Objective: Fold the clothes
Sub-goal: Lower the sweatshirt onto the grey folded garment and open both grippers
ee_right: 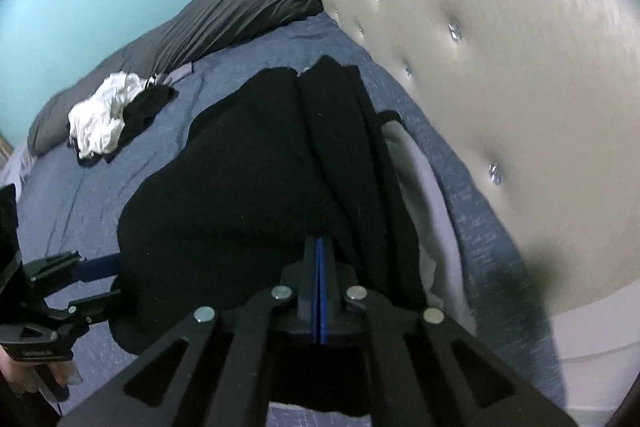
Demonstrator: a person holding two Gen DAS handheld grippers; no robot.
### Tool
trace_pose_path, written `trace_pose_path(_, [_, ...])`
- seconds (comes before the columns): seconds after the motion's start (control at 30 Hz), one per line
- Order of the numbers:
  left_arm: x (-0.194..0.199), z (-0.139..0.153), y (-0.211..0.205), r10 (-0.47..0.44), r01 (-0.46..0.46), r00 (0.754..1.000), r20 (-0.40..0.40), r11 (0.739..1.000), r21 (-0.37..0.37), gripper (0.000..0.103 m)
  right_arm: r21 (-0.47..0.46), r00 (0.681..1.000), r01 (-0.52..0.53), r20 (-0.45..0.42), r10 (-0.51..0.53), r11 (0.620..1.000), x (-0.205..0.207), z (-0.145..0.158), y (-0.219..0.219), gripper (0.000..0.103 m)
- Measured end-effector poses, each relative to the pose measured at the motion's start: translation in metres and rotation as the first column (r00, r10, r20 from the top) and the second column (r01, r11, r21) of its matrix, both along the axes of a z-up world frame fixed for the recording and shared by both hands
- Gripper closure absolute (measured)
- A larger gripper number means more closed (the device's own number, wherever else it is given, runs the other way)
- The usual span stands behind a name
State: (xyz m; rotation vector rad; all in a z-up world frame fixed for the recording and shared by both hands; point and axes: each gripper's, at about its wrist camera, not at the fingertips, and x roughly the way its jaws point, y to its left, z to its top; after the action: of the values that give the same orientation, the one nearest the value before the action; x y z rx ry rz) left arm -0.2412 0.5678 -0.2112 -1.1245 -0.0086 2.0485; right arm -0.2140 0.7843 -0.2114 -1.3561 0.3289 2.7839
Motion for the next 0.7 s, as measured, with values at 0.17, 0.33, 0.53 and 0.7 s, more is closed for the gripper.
trace_pose_path(0.17, [-0.001,0.001,0.002,-0.003,0.003,1.0,0.007,1.0,-0.011,0.052,-0.032,1.0,0.026,-0.012,-0.027,0.999,-0.002,0.0,0.002,0.103])
trace_pose_path(0.33, [0.003,0.016,-0.007,-0.005,0.004,1.0,0.008,1.0,0.014,0.052,-0.022,0.993,0.058,-0.1,-0.06,0.998,0.017,0.029,0.008,0.103])
trace_pose_path(0.53, [0.016,0.019,-0.005,-0.044,0.043,0.998,-0.036,0.999,-0.01,0.052,0.025,0.992,0.051,-0.113,-0.048,0.998,0.038,0.029,0.011,0.103])
trace_pose_path(0.7, [0.019,0.006,0.0,-0.041,0.04,0.999,-0.02,0.999,-0.017,0.052,0.01,0.993,0.076,-0.096,-0.075,0.997,0.047,0.016,0.017,0.103])
